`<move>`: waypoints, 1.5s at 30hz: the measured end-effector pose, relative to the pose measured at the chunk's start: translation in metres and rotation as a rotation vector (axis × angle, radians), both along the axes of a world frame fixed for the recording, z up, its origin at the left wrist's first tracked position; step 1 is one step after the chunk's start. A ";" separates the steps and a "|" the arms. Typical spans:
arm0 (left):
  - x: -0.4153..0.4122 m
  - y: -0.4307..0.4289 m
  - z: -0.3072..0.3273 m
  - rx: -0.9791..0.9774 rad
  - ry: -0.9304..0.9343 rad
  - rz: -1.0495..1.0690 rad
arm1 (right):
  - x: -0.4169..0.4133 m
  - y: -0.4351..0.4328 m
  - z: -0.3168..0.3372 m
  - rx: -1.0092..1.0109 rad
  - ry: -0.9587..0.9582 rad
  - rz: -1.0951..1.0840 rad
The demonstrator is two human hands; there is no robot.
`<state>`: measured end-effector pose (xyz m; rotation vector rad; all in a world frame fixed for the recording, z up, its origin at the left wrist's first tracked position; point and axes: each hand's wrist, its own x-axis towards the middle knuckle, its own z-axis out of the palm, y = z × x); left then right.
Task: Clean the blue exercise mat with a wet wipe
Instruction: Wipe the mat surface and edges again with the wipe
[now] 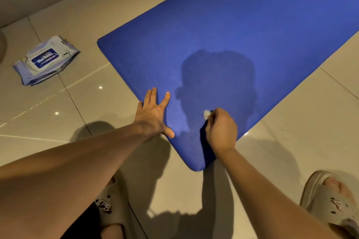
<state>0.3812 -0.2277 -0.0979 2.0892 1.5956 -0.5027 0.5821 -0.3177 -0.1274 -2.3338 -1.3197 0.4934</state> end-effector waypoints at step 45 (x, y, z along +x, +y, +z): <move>-0.030 0.020 -0.007 0.144 0.060 -0.296 | -0.004 -0.017 -0.014 0.175 -0.401 0.616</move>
